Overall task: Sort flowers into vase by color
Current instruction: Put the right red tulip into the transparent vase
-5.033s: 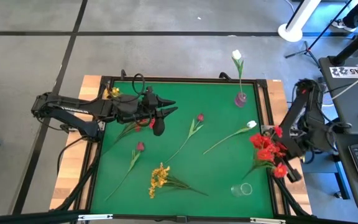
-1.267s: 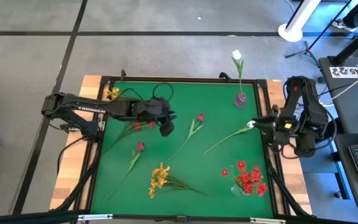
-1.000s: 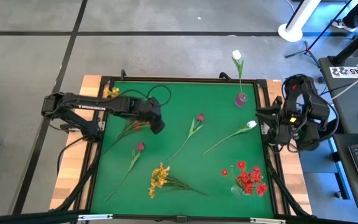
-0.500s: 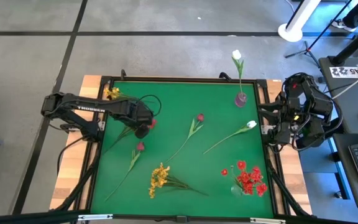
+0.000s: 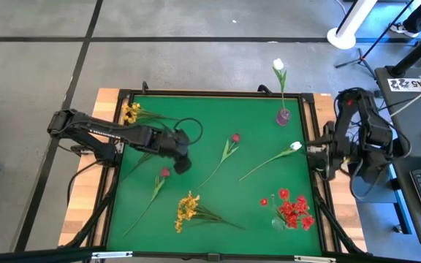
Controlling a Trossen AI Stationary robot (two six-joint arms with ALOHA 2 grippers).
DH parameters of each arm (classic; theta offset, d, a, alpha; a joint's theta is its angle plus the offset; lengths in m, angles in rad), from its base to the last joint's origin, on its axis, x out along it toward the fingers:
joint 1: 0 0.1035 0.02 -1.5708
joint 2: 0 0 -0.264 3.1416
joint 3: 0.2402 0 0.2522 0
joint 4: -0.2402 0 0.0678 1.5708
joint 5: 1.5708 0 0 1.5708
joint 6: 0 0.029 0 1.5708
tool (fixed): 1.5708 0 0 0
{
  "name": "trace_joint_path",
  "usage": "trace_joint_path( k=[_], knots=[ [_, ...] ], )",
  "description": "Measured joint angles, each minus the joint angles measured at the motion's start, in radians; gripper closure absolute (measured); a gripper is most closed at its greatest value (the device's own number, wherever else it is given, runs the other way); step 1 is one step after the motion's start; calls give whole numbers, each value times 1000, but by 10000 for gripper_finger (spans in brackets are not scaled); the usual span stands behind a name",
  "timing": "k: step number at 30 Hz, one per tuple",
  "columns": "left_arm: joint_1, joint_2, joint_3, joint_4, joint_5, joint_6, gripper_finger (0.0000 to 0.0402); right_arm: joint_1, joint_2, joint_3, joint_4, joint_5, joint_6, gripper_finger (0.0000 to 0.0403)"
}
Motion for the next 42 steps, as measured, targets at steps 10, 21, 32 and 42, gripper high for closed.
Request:
trace_joint_path(
  k=[10,21,32,42],
  knots=[
    [29,139,1,392,138,129,297,-60,54,-1,415,-252,-405,281],
    [39,287,1,494,202,132,297,-349,82,-5,725,-819,-754,281],
    [63,315,1,588,194,107,278,-796,37,-4,736,-1130,-895,281],
    [84,449,1,651,210,97,222,-1081,-55,-4,729,-966,-861,281]
  ],
)
